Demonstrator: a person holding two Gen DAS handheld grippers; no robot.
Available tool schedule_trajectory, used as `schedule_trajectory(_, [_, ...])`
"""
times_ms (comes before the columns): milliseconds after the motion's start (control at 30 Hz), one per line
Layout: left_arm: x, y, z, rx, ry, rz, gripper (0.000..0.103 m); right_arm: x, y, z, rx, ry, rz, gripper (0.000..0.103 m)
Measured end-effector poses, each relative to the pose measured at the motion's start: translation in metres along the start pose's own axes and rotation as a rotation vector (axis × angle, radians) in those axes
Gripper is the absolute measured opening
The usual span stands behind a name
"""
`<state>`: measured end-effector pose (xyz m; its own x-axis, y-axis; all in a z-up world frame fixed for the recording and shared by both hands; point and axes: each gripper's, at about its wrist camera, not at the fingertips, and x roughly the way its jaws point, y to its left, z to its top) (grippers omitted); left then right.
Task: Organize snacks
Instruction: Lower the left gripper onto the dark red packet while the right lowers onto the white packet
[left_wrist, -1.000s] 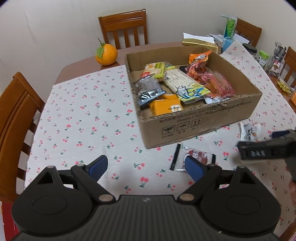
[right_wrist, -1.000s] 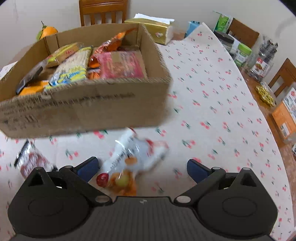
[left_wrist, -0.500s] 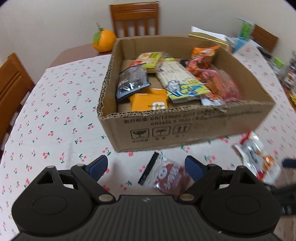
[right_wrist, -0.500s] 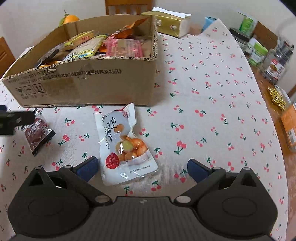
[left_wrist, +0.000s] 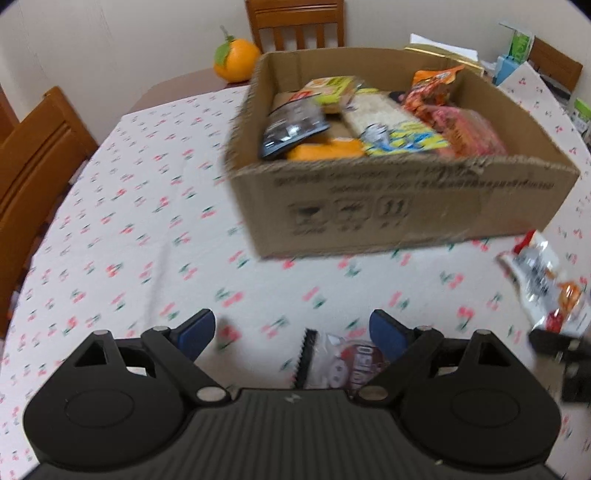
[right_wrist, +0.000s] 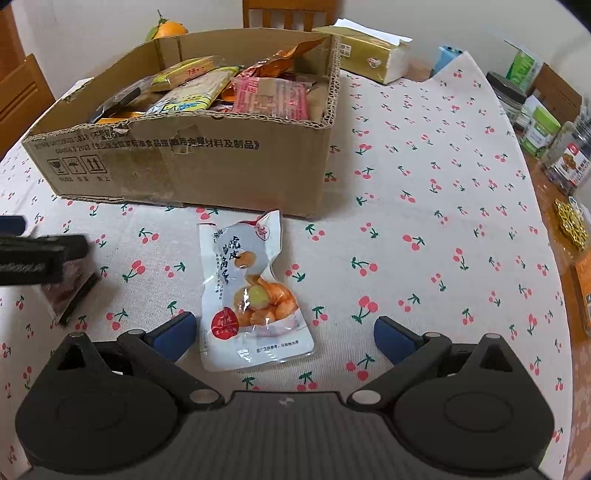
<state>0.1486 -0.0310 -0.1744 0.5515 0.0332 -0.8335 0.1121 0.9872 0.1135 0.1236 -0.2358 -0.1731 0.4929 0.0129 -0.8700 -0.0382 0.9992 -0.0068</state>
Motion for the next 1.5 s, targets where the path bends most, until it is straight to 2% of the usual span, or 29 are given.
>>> schedule_trajectory(100, [-0.006,0.012,-0.008,0.003,0.001,0.023,0.091,0.0,-0.001,-0.001,-0.01,-0.009,0.006,0.103])
schedule_trajectory(233, [-0.024,0.014,-0.012,0.074,-0.083,0.036,0.091,0.0,-0.001,-0.002,-0.016,-0.023,0.01,0.103])
schedule_trajectory(367, [-0.027,0.018,-0.013,0.061,-0.063,0.016,0.091,-0.001,0.0,-0.003,-0.016,-0.027,0.009,0.103])
schedule_trajectory(533, [-0.034,0.023,-0.026,0.061,-0.024,-0.08,0.091,0.0,0.0,-0.001,-0.022,-0.019,0.012,0.103])
schedule_trajectory(667, [-0.038,0.02,-0.037,0.135,0.004,-0.167,0.091,0.0,0.0,-0.001,-0.028,-0.025,0.017,0.103])
schedule_trajectory(800, [-0.029,0.012,-0.042,0.227,0.021,-0.143,0.093,-0.001,0.0,-0.001,-0.029,-0.024,0.017,0.103])
schedule_trajectory(1067, [-0.009,0.006,-0.015,0.245,-0.028,-0.171,0.094,0.0,0.0,-0.002,-0.025,-0.024,0.016,0.103])
schedule_trajectory(1267, [-0.001,-0.009,-0.002,0.322,-0.06,-0.216,0.093,-0.001,0.0,-0.002,-0.018,-0.026,0.012,0.103])
schedule_trajectory(1333, [0.0,-0.012,-0.001,0.344,-0.055,-0.249,0.093,-0.001,0.001,-0.002,-0.015,-0.027,0.01,0.103])
schedule_trajectory(1500, [-0.004,-0.016,-0.005,0.335,0.039,-0.38,0.091,-0.001,0.001,-0.002,-0.015,-0.026,0.01,0.103])
